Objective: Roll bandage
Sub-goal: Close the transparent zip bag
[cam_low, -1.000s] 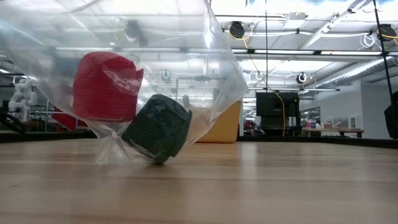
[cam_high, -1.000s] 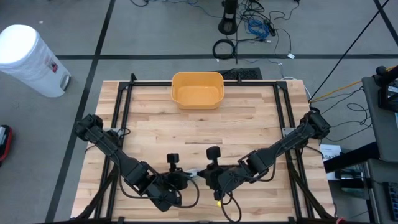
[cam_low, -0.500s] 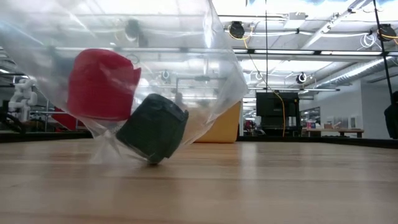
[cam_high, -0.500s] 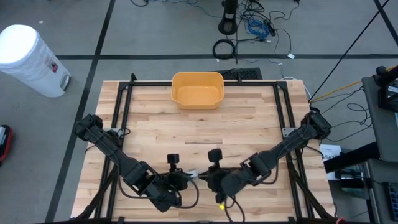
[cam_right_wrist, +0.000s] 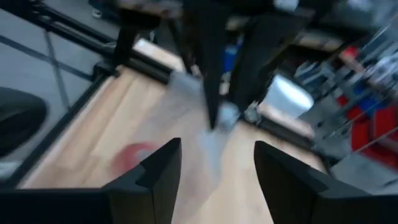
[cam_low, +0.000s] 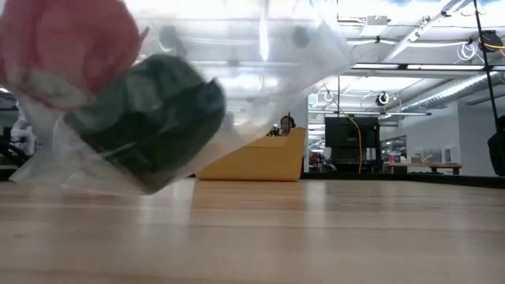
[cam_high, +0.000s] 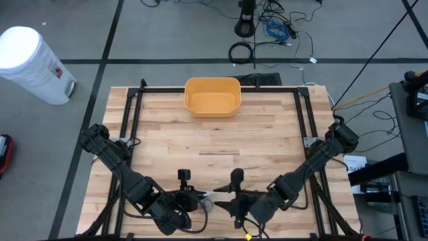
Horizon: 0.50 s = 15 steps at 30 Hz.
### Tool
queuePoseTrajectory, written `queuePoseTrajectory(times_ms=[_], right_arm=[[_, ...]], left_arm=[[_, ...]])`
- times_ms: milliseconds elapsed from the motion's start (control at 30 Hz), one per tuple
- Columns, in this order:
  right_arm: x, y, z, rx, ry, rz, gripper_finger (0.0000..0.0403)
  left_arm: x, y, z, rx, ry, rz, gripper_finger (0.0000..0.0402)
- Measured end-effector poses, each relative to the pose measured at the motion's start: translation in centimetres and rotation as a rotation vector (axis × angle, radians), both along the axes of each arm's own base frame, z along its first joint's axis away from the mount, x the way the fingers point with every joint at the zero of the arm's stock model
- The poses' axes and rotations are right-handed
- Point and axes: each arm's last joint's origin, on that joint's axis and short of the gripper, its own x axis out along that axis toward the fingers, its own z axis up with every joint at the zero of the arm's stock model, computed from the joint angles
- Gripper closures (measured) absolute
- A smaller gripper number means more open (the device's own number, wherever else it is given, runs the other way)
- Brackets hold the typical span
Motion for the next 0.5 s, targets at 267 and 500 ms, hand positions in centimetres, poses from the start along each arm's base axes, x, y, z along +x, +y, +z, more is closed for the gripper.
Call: queuePoseTrajectory(times_ms=[267, 500], right_arm=[[2.1, -5.2, 4.2, 0.000, -0.158, 0.164, 0.0237], [2.0, -8.2, 4.2, 0.127, -0.013, 0.240, 0.0249]], left_arm=[[-0.5, 0.7, -0.4, 0.091, 0.025, 0.066, 0.0373], [-0.8, 1.1, -0.1, 0.118, 0.023, 0.091, 0.0373]])
